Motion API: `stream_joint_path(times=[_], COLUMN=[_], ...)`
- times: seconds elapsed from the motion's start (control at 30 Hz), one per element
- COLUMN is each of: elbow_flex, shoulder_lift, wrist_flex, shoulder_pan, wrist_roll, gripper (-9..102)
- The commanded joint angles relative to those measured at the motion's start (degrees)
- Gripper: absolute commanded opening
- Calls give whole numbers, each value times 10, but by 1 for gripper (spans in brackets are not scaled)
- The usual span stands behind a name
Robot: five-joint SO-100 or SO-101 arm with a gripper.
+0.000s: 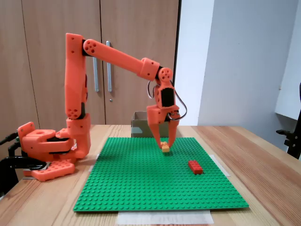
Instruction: Pick the yellow lego block and put it in the box.
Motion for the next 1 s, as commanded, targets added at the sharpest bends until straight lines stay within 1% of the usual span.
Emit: stream_joint_path(times=[0.0, 0.27, 0.63, 0.73, 0.97], elbow_flex=[0, 25, 98, 113, 112], shoulder_lift=[50, 108, 223, 256, 301], wrist_flex=[-7, -17, -44, -35, 33], shoulder_pan=[9, 11, 8, 11, 10], wrist_roll=[-3, -6, -12, -16, -60], gripper=[-1, -1, -1, -1, -1])
